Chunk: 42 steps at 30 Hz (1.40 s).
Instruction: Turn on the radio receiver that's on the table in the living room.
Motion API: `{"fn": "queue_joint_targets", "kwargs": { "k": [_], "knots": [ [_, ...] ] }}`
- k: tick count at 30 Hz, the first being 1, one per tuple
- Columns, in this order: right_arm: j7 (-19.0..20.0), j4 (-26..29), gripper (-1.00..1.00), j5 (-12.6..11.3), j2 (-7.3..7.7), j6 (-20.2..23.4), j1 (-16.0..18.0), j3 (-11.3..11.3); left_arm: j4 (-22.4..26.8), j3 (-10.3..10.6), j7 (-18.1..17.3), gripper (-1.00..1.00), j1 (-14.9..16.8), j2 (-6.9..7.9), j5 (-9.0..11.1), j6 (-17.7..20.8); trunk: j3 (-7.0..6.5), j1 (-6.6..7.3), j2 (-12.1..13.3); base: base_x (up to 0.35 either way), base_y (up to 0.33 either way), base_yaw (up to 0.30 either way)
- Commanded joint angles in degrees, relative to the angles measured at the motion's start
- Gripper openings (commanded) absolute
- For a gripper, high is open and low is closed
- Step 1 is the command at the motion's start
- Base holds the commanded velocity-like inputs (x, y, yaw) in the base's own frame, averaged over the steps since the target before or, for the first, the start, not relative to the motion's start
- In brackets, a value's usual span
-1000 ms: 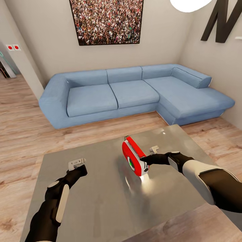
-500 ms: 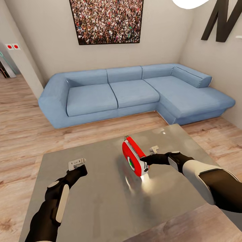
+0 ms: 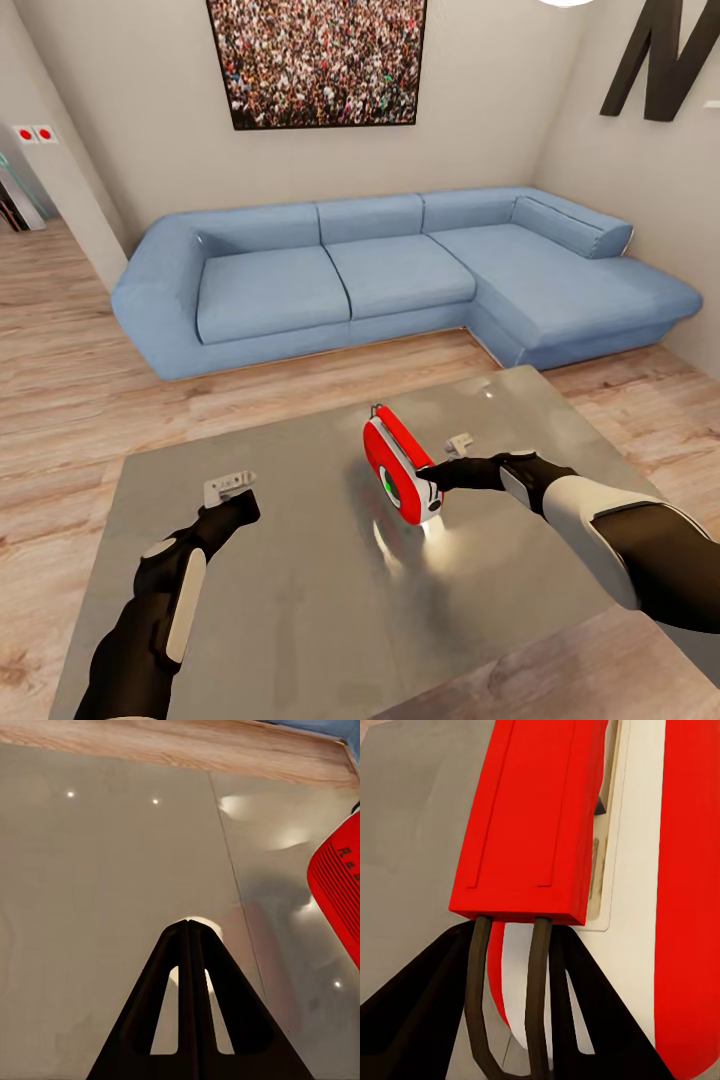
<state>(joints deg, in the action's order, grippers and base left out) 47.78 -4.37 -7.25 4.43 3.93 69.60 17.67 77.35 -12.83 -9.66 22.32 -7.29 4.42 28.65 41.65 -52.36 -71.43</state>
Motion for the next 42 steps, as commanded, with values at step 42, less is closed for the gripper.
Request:
{"fn": "queue_joint_targets", "kwargs": {
  "k": [42],
  "knots": [
    [0.0,0.1,-1.0,-0.3,-0.03,-0.1,0.0,-0.7,-0.1,1.9,0.2,-1.0,0.0,0.0,-0.2,0.0,3.59,-4.4,-8.0,0.0,0.0,0.0]
  ]
}}
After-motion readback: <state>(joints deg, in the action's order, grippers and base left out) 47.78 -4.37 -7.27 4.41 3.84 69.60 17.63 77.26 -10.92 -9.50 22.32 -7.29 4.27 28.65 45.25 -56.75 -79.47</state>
